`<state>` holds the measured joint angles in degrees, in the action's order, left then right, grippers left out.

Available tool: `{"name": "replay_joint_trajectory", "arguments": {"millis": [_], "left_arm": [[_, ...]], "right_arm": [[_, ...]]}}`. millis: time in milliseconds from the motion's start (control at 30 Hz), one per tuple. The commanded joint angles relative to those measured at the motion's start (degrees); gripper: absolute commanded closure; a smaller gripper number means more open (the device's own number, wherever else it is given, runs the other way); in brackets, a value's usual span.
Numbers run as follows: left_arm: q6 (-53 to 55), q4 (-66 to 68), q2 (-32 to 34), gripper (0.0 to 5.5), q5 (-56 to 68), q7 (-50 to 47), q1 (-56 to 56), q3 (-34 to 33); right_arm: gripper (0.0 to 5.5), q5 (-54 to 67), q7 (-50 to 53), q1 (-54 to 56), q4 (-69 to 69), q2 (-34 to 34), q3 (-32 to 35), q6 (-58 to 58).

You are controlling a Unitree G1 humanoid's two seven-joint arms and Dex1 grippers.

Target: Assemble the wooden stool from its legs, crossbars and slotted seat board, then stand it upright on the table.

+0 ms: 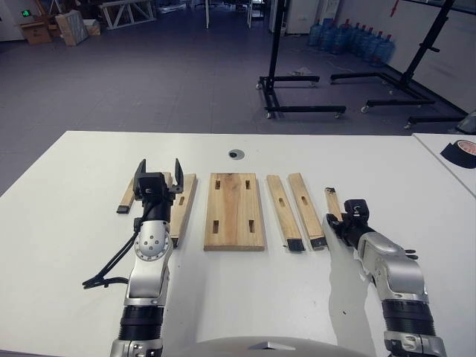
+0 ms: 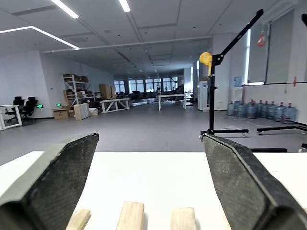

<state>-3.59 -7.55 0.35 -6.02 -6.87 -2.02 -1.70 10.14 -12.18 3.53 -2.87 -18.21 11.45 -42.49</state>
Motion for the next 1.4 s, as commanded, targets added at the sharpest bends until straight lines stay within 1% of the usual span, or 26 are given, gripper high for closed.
{"name": "replay_joint_trajectory", "arguments": {"millis": [33,133,200,267,300,333,400,467,533,633,767,867,1033,1267,1400], "left_arm": [[1.0,-0.5,-0.7,1.57,0.3,-0.6,1.5,-0.3],[1.5,0.2,-1.7,1.57,1.4,-1.7,2.8,-1.6],[1.9,0.2,-1.6,1.57,1.1,-2.0,2.5,-2.0],[2.0,-1.6,-1.3,1.57,4.3,0.1,1.5,-2.7],[2.2,-2.8,-1.0,1.57,7.5,2.0,0.7,-3.5],[2.6,-3.7,-1.0,1.57,11.7,4.1,-0.1,-4.5],[8.7,-5.9,-2.9,1.57,29.6,9.6,-2.4,-8.5],[15.9,-8.1,-3.0,1.57,45.9,14.7,-4.1,-10.6],[22.3,-11.1,-1.4,1.57,57.3,17.6,-4.6,-10.6],[30.6,-13.0,0.7,1.57,67.5,18.8,-5.2,-9.4],[40.3,-12.6,3.1,1.57,78.0,18.1,-6.3,-7.6],[42.7,-11.9,3.7,1.57,82.2,16.4,-8.0,-8.2],[42.2,-10.9,5.7,1.57,82.6,16.2,-10.7,-10.0],[41.3,-12.6,6.8,2.61,78.1,20.4,-9.9,-8.0],[40.2,-12.5,8.3,3.18,71.9,22.4,-9.4,-5.4]], "right_arm": [[4.22,1.9,1.1,-1.2,1.4,2.2,1.1,-4.9],[4.22,3.2,2.7,1.9,2.7,3.1,4.3,-2.4],[4.22,2.2,3.5,4.8,2.5,2.5,4.5,2.8],[4.22,2.6,4.5,9.5,1.0,2.6,5.5,6.8],[4.22,2.4,3.6,12.3,-0.2,2.1,4.6,9.9],[4.22,2.3,2.1,14.5,-1.0,1.7,3.0,12.6],[4.22,3.0,-2.7,17.8,-0.5,2.1,-0.4,16.9],[4.22,3.2,-6.8,18.1,-1.4,3.2,-4.0,21.6],[4.22,3.1,-12.1,16.2,-5.6,4.1,-10.1,25.9],[4.22,2.2,-16.3,13.8,-9.2,5.2,-16.9,29.5],[4.22,4.8,-20.2,14.2,-10.8,6.2,-19.8,30.1],[4.22,5.4,-22.6,14.9,-11.1,6.0,-21.6,30.2],[4.22,4.5,-27.1,12.4,-11.4,3.8,-25.2,30.2],[4.22,3.7,-27.3,11.1,-10.1,3.4,-25.9,31.0],[4.22,3.7,-27.1,10.8,-10.2,3.4,-26.2,31.3]]}}
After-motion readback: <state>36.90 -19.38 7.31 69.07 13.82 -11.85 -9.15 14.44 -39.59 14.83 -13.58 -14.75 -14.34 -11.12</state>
